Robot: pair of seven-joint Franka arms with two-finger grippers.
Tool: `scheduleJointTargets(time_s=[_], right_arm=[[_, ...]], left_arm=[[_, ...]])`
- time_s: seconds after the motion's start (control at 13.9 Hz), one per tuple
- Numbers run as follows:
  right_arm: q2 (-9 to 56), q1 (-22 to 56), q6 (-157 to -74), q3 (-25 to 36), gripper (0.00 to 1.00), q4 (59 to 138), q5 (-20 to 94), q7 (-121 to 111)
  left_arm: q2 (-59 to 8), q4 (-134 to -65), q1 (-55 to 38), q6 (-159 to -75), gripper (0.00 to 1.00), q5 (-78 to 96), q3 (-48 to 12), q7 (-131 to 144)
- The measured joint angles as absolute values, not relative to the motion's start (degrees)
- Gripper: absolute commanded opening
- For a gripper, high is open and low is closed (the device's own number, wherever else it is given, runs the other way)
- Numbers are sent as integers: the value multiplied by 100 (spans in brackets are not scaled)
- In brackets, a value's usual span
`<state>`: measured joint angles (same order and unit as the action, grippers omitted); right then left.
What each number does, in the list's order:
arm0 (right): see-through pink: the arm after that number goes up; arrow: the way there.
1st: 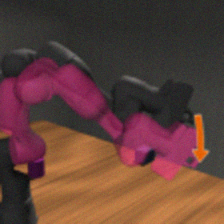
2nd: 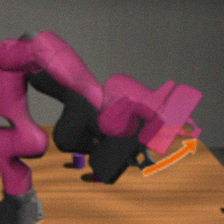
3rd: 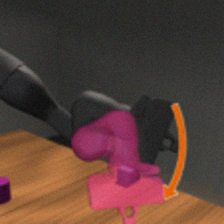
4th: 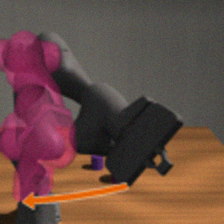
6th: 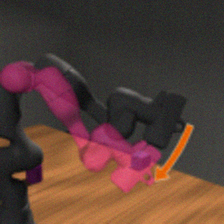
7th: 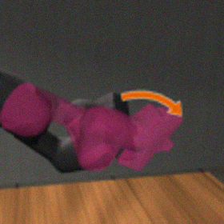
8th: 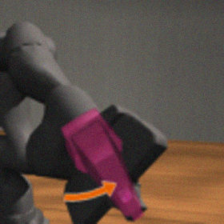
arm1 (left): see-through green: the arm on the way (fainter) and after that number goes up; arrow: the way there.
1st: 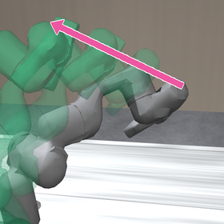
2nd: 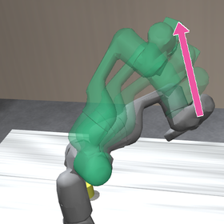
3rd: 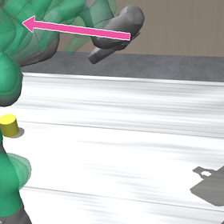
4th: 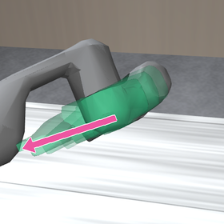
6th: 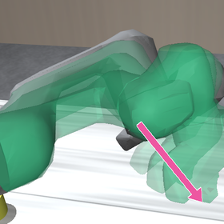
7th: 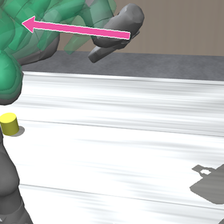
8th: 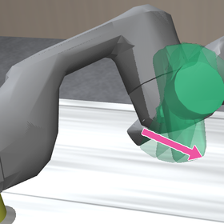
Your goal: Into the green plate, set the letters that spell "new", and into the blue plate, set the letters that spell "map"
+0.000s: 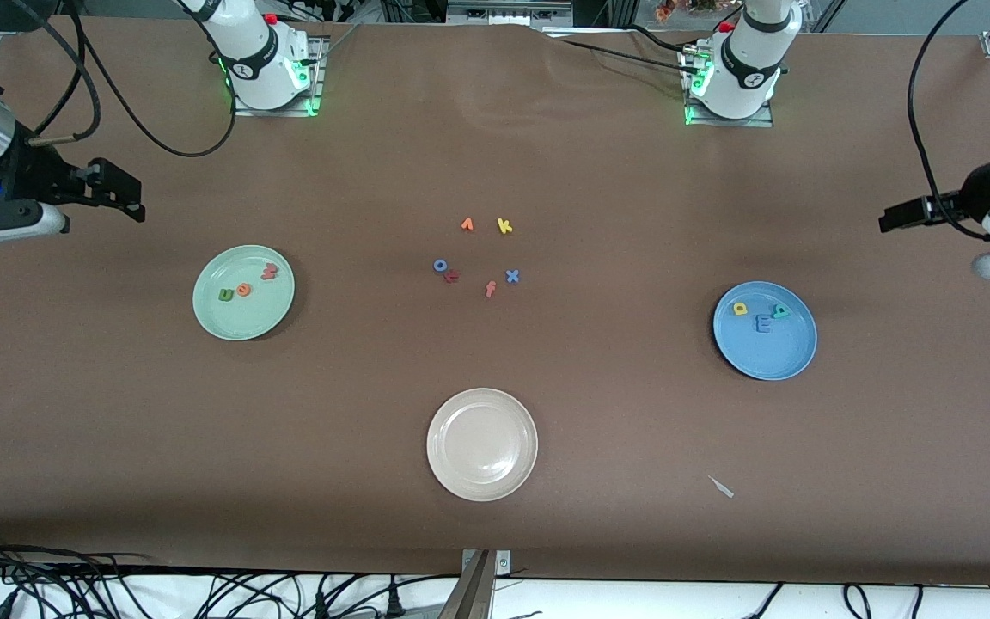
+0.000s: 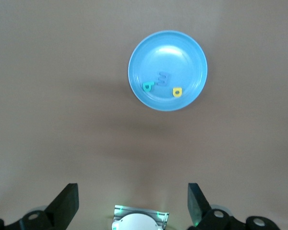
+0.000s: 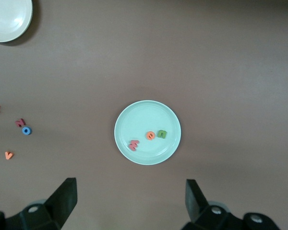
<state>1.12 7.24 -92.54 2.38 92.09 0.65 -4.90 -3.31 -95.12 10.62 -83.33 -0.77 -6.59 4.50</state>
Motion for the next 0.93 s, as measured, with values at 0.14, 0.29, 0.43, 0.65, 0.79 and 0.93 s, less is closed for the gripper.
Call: scheduleJointTargets(time_s=[0.14, 0.29, 0.43, 0.65, 0.79, 0.93], right_arm=[[108, 724, -9178, 227, 100, 9210, 65, -487], [107, 714, -9079, 237, 100, 9203, 62, -486], [105, 691, -9008, 326, 100, 9153, 58, -487], [103, 667, -8595, 408, 100, 8929, 57, -490], [100, 666, -8311, 411, 100, 8764, 56, -490], [105, 666, -8172, 411, 100, 8720, 56, -487]], left_arm=[[-202, -9636, 665, -8336, 100, -77, -348, 432], [-187, -9582, 559, -8372, 100, -76, -294, 428], [-187, -9365, 512, -8332, 100, -76, -292, 426], [-189, -9167, 509, -8266, 100, -76, -280, 413], [-201, -9156, 509, -8274, 100, -76, -264, 407], [-220, -9156, 509, -8275, 100, -76, -252, 404]])
